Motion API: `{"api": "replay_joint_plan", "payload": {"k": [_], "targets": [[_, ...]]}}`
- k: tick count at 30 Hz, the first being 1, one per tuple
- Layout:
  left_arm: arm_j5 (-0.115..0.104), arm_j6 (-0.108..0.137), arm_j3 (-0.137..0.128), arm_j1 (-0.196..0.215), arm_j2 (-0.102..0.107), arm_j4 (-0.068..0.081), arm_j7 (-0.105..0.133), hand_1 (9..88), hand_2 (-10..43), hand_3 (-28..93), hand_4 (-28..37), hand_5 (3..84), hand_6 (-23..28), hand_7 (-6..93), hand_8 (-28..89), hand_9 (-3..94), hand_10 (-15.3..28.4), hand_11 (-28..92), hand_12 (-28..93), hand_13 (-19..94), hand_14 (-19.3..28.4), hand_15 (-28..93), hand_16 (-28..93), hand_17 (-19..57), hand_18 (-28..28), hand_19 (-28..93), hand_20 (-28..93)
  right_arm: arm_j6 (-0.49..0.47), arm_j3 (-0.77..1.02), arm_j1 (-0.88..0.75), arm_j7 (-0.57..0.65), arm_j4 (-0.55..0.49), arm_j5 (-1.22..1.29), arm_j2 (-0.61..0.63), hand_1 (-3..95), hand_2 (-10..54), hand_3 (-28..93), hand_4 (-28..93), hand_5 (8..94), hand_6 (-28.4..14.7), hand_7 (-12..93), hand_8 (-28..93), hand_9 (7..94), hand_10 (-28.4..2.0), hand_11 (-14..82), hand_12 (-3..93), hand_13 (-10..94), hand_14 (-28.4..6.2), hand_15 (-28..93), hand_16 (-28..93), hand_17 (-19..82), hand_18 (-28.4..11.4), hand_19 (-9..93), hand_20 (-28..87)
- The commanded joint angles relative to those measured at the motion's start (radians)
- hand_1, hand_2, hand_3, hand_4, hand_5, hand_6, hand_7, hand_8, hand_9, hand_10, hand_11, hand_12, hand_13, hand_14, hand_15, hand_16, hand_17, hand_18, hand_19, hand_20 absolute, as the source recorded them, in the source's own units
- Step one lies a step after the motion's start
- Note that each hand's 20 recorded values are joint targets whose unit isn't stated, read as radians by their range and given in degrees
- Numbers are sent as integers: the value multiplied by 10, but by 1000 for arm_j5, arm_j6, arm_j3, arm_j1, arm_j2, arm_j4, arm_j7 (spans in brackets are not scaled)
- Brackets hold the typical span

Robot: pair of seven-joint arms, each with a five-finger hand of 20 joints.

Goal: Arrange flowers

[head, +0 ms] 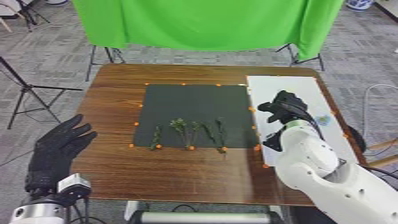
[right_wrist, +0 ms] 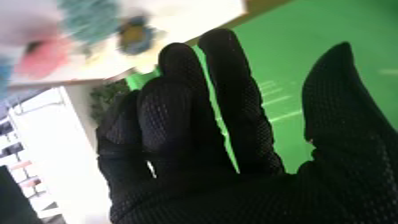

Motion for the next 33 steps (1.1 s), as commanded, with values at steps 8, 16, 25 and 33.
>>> {"api": "replay_joint_plan", "payload": {"k": [8, 16, 25, 33], "targets": [[-10, 11, 18, 7, 11, -5, 14, 256, 50, 829, -187, 428, 118, 155, -100, 399, 202, 280, 95, 309, 274, 529, -105, -59, 238, 625, -59, 2, -62, 55, 53, 115, -21, 77, 232, -3, 883, -254, 555, -38, 206, -152, 555, -243, 588, 180, 546, -199, 930, 106, 225, -283, 912, 395], [-4, 1, 20, -5, 3, 1, -1, 256, 50, 828, -187, 427, 118, 155, -100, 399, 203, 279, 95, 309, 273, 529, -105, -59, 238, 624, -59, -56, -64, 68, 71, 151, 10, 59, 239, -22, 877, -262, 511, -28, 191, -147, 553, -242, 588, 176, 549, -198, 931, 102, 226, -284, 912, 392], [-4, -1, 20, -7, -1, 1, -6, 256, 49, 829, -186, 427, 118, 155, -100, 399, 203, 280, 95, 310, 273, 529, -105, -59, 238, 624, -59, -118, -46, 49, 77, 183, 55, 43, 261, -42, 869, -268, 530, -17, 199, -151, 571, -234, 545, 160, 568, -196, 902, 97, 232, -284, 902, 389], [-3, -4, 23, -12, -1, 2, -8, 256, 49, 830, -187, 427, 117, 155, -100, 399, 202, 280, 95, 310, 273, 529, -105, -58, 237, 624, -59, -65, -113, 75, 90, 198, 23, 46, 353, -82, 868, -279, 626, -5, 219, -156, 663, -191, 455, 155, 631, -160, 840, 111, 269, -284, 897, 376]]}}
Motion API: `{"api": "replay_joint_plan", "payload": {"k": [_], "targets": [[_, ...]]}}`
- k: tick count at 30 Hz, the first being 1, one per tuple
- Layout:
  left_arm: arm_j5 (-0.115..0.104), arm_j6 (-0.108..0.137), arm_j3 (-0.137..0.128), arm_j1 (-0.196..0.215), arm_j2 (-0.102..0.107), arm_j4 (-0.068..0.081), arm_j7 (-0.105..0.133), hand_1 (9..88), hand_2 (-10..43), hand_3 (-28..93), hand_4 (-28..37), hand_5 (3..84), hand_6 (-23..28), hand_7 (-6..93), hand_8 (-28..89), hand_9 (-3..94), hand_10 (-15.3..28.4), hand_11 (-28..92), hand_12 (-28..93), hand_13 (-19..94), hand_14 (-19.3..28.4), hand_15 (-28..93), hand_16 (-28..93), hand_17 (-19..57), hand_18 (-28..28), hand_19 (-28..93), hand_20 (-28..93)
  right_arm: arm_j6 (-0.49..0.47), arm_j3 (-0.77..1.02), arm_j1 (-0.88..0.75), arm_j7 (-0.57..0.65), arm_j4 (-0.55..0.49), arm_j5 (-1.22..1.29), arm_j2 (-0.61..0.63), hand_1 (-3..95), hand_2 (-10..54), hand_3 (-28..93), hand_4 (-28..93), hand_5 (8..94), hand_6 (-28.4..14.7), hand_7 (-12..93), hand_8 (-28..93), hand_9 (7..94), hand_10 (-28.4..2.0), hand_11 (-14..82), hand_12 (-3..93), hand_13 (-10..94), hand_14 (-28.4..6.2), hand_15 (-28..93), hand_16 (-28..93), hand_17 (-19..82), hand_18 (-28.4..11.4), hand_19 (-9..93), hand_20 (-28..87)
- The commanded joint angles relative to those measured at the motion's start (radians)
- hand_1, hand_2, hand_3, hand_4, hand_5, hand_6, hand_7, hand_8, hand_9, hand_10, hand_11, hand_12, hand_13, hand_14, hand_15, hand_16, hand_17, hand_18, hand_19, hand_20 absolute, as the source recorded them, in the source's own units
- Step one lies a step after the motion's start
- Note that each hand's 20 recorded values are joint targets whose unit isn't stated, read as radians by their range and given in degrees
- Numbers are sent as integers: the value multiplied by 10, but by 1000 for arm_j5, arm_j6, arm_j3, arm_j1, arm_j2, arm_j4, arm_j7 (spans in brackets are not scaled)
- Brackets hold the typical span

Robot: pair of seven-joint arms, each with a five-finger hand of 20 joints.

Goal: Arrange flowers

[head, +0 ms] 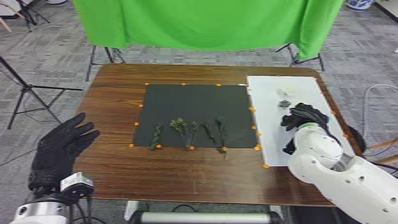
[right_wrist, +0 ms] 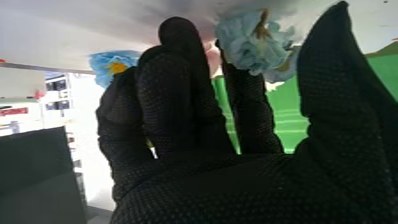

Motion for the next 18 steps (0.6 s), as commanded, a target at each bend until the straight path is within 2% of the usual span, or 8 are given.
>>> {"api": "replay_joint_plan", "payload": {"k": [1, 3, 6, 8, 12, 15, 18], "targets": [[-1, -5, 5, 3, -6, 2, -10, 256, 49, 829, -187, 427, 117, 155, -100, 399, 202, 280, 96, 310, 273, 529, -105, -58, 237, 624, -59, 74, -92, 27, 24, 28, -48, 9, 369, -87, 866, -280, 643, -4, 223, -143, 674, -184, 448, 159, 640, -153, 832, 118, 277, -284, 904, 363], [-1, -5, 4, 5, -6, 1, -8, 256, 49, 828, -188, 427, 117, 155, -100, 399, 202, 279, 96, 310, 273, 529, -105, -59, 237, 624, -58, 140, -146, 56, 32, 38, -86, 19, 425, -94, 825, -282, 686, -5, 266, -65, 711, -161, 415, 193, 668, -134, 815, 135, 301, -282, 925, 339], [-2, -6, 3, 6, -7, 2, -8, 255, 49, 829, -188, 427, 117, 155, -100, 398, 202, 279, 95, 310, 273, 528, -105, -58, 237, 624, -58, 185, -170, 69, 34, 35, -117, 26, 492, -95, 793, -283, 790, 1, 288, -12, 809, -99, 336, 290, 725, -105, 797, 156, 344, -275, 932, 361], [0, -6, -1, 9, -9, 1, -9, 256, 49, 828, -188, 427, 117, 155, -100, 398, 202, 280, 95, 310, 273, 528, -105, -58, 237, 624, -58, 225, -190, 85, 36, 30, -140, 33, 504, -95, 790, -283, 812, 1, 280, -3, 832, -86, 326, 305, 741, -97, 793, 162, 357, -275, 932, 377], [-1, -3, -10, 16, -9, -3, -8, 256, 49, 828, -187, 427, 117, 155, -100, 398, 202, 280, 95, 310, 273, 528, -105, -58, 238, 624, -58, 253, -179, 100, 21, 1, -172, 28, 510, -95, 794, -283, 833, -2, 263, 13, 851, -82, 331, 316, 760, -91, 792, 169, 374, -274, 932, 402], [-6, 5, -20, 30, -10, -7, 3, 256, 49, 828, -187, 427, 117, 155, -100, 398, 202, 280, 96, 310, 273, 528, -104, -58, 238, 624, -58, 268, -179, 129, -1, -29, -191, 13, 512, -95, 797, -283, 843, -5, 253, 21, 857, -84, 336, 318, 766, -91, 793, 173, 378, -275, 932, 409], [-2, 1, -33, 35, -21, -9, -9, 256, 49, 828, -187, 427, 117, 155, -100, 398, 202, 280, 95, 310, 273, 528, -104, -58, 238, 624, -58, 278, -190, 162, -26, -68, -191, -10, 514, -95, 799, -283, 845, -6, 248, 27, 860, -85, 339, 320, 769, -91, 793, 175, 380, -277, 932, 416]]}}
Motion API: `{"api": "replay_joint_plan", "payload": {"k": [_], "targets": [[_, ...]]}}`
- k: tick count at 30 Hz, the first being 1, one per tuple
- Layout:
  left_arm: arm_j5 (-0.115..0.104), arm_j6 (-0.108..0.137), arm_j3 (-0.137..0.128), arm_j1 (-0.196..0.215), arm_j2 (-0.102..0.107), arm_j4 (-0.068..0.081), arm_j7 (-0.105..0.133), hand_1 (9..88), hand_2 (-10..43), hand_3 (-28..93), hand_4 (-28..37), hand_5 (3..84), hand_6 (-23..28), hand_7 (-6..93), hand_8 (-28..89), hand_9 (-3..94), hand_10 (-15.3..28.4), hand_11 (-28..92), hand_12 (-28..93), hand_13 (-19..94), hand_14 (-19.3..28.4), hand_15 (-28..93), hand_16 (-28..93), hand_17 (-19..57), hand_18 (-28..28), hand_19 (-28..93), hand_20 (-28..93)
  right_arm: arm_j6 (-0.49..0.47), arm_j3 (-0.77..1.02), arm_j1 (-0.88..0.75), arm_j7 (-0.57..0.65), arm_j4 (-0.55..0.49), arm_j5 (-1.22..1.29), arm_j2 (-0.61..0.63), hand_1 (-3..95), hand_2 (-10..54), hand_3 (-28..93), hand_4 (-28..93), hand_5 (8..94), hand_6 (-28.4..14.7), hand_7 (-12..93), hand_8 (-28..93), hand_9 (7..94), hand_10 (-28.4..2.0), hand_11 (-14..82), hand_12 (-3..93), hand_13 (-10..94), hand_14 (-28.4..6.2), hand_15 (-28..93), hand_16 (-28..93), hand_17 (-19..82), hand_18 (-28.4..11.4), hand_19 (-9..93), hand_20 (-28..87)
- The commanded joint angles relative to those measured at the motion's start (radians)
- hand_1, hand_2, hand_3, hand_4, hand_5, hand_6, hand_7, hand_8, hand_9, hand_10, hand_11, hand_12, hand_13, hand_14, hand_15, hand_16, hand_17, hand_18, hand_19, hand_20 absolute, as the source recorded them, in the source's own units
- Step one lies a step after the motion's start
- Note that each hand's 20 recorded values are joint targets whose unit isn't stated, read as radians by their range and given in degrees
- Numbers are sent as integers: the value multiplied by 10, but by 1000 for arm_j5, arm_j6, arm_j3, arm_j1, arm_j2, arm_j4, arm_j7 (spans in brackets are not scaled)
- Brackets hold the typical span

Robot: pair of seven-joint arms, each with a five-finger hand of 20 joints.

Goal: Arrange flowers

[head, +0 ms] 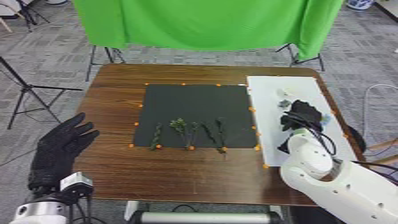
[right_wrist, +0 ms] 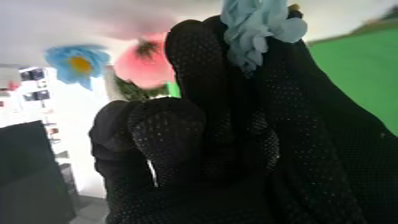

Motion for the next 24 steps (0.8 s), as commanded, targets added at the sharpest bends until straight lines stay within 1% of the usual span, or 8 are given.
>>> {"api": "replay_joint_plan", "payload": {"k": [1, 5, 10, 11, 15, 20, 22, 24], "targets": [[-3, 1, -30, 36, -21, -10, -8, 256, 49, 828, -186, 427, 117, 155, -100, 398, 202, 280, 95, 310, 273, 528, -105, -58, 238, 624, -58, 29, 15, 76, -62, -96, -44, -49, 514, -95, 799, -283, 846, -7, 247, 29, 860, -86, 339, 320, 769, -92, 793, 176, 380, -277, 932, 417], [0, 3, -46, 43, -35, -13, -21, 256, 49, 829, -187, 427, 117, 155, -100, 399, 202, 280, 95, 310, 273, 528, -105, -59, 238, 624, -58, 4, 6, 116, -136, -130, -15, -131, 515, -95, 802, -283, 849, -9, 242, 34, 861, -88, 341, 322, 770, -92, 794, 178, 380, -277, 932, 422], [-4, 17, -74, 63, -52, -19, -13, 256, 50, 827, -188, 427, 118, 154, -100, 397, 202, 279, 95, 310, 272, 527, -105, -59, 238, 624, -58, -62, -22, 159, -272, -149, 53, -282, 517, -95, 802, -283, 850, -10, 238, 40, 858, -92, 345, 323, 766, -93, 797, 182, 373, -273, 932, 427], [-6, 28, -79, 70, -52, -21, -7, 256, 50, 827, -187, 426, 117, 155, -100, 397, 202, 279, 95, 309, 273, 527, -105, -59, 238, 624, -58, -85, -27, 167, -307, -150, 76, -315, 517, -95, 802, -283, 849, -10, 238, 40, 858, -92, 345, 323, 765, -93, 797, 182, 372, -273, 932, 428], [-7, 41, -106, 79, -66, -22, -2, 255, 49, 828, -186, 426, 117, 154, -100, 394, 201, 278, 95, 307, 272, 527, -104, -59, 238, 625, -58, -141, -90, 206, -412, -110, 65, -444, 514, -95, 804, -283, 846, -10, 241, 44, 853, -96, 351, 324, 758, -95, 802, 185, 363, -267, 932, 429], [-9, 42, -103, 52, -65, -8, 1, 255, 49, 829, -187, 425, 117, 154, -100, 393, 202, 278, 95, 305, 272, 527, -104, -60, 239, 625, -58, -124, -172, 233, -480, -17, 68, -572, 507, -95, 807, -283, 840, -6, 248, 39, 840, -107, 373, 322, 745, -95, 810, 188, 345, -260, 932, 420], [-5, 35, -98, 31, -59, -1, -6, 255, 50, 828, -187, 426, 117, 154, -100, 394, 202, 277, 95, 304, 272, 527, -104, -61, 239, 625, -57, -118, -203, 249, -479, 9, 74, -600, 503, -95, 812, -283, 837, -4, 253, 35, 836, -110, 384, 314, 744, -96, 812, 187, 340, -261, 932, 414], [-1, 38, -90, 5, -45, 4, -16, 255, 51, 828, -187, 425, 116, 155, -100, 393, 202, 277, 95, 304, 272, 526, -104, -61, 239, 626, -57, -118, -217, 246, -495, 40, 80, -631, 501, -95, 812, -283, 836, -3, 255, 32, 833, -113, 391, 312, 741, -97, 813, 186, 336, -259, 932, 411]]}}
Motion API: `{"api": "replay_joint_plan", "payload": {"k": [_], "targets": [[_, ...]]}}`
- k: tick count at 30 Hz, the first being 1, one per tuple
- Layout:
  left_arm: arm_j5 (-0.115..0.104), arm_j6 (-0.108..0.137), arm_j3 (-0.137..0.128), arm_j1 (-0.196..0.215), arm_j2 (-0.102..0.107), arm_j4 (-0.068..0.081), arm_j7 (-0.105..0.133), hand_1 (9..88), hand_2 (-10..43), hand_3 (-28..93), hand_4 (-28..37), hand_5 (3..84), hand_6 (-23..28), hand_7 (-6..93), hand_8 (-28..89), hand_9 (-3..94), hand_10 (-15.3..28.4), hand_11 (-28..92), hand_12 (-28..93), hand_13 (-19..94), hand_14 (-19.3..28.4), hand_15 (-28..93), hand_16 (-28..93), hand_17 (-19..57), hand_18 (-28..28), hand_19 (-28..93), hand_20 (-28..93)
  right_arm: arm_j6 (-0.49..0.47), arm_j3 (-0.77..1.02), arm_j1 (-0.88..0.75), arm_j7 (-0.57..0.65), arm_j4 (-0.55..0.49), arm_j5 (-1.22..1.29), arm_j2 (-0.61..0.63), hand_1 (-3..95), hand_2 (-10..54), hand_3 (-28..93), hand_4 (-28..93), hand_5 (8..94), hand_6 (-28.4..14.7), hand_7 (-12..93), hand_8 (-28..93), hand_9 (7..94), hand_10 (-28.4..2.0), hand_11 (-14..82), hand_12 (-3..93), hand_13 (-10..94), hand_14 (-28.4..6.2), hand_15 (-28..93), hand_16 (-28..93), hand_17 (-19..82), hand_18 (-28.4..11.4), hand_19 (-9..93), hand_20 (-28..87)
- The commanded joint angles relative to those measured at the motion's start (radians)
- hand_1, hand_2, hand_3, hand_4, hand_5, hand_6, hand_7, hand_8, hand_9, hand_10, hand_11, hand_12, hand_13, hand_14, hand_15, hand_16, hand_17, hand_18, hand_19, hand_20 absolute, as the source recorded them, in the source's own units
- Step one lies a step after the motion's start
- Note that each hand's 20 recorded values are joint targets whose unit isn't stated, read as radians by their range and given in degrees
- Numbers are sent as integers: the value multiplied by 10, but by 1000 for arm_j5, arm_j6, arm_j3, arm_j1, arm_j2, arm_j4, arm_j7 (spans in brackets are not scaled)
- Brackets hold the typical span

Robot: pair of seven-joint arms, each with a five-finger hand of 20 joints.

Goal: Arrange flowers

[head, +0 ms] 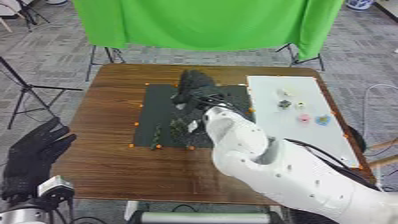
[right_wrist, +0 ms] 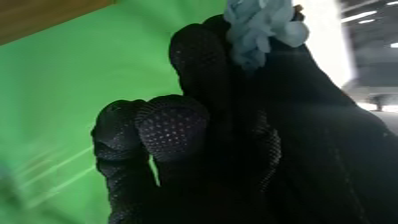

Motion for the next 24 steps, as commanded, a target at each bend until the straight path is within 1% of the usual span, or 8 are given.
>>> {"api": "replay_joint_plan", "payload": {"k": [1, 6, 8, 9, 13, 15, 20, 24], "targets": [[1, 12, 19, -69, 23, 21, -14, 255, 51, 827, -187, 425, 116, 155, -100, 393, 202, 277, 95, 304, 272, 527, -104, -61, 240, 626, -57, 45, -103, 34, -18, 84, 19, -190, 500, -95, 811, -283, 834, -1, 256, 30, 832, -114, 394, 310, 739, -98, 815, 186, 334, -259, 932, 409], [2, 14, 28, -107, 53, 31, -20, 254, 52, 828, -187, 425, 116, 156, -100, 393, 202, 277, 96, 303, 273, 527, -104, -61, 240, 626, -57, 37, -138, 57, 5, 130, 34, -219, 494, -95, 811, -283, 827, 5, 264, 20, 822, -117, 414, 302, 728, -103, 818, 184, 318, -257, 929, 392], [2, 10, 31, -123, 62, 37, -24, 254, 52, 828, -187, 425, 116, 156, -101, 393, 202, 278, 96, 303, 273, 528, -104, -61, 240, 626, -58, 77, -189, 103, 35, 154, 62, -216, 492, -95, 808, -283, 825, 7, 267, 16, 818, -117, 422, 299, 727, -103, 819, 183, 313, -257, 928, 384], [15, -5, 33, -144, 61, 41, -54, 255, 52, 827, -187, 425, 116, 156, -101, 393, 202, 279, 96, 303, 272, 528, -104, -61, 240, 626, -58, 52, -155, 67, 43, 164, 47, -225, 491, -95, 807, -283, 824, 8, 268, 15, 817, -117, 426, 296, 726, -102, 819, 182, 313, -256, 929, 380], [36, -34, 50, -226, 79, 61, -104, 254, 51, 829, -187, 426, 117, 156, -101, 393, 202, 278, 95, 303, 273, 527, -105, -62, 240, 627, -58, 41, -146, 59, 96, 199, 61, -230, 486, -95, 804, -283, 821, 11, 265, 5, 810, -118, 441, 292, 723, -103, 820, 179, 308, -256, 930, 370], [46, -50, 53, -245, 86, 64, -128, 255, 51, 829, -187, 426, 117, 155, -100, 394, 202, 280, 96, 303, 273, 527, -104, -61, 240, 627, -59, 12, -126, 34, 102, 213, 41, -238, 483, -95, 803, -283, 819, 12, 265, 3, 808, -119, 446, 286, 720, -106, 822, 178, 307, -256, 931, 367], [50, -70, 60, -274, 92, 72, -145, 254, 51, 830, -187, 426, 118, 155, -100, 394, 202, 281, 95, 303, 273, 529, -105, -61, 240, 627, -59, 57, -202, 96, 161, 236, 113, -220, 478, -95, 798, -283, 816, 14, 261, -5, 799, -124, 463, 277, 716, -106, 823, 176, 300, -255, 931, 359], [45, -60, 63, -272, 95, 71, -140, 255, 50, 830, -187, 427, 118, 156, -100, 394, 202, 281, 95, 303, 273, 529, -105, -61, 239, 626, -60, 33, -185, 75, 157, 244, 116, -229, 470, -95, 795, -283, 812, 14, 259, -8, 793, -127, 474, 268, 711, -110, 825, 174, 296, -255, 931, 354]]}}
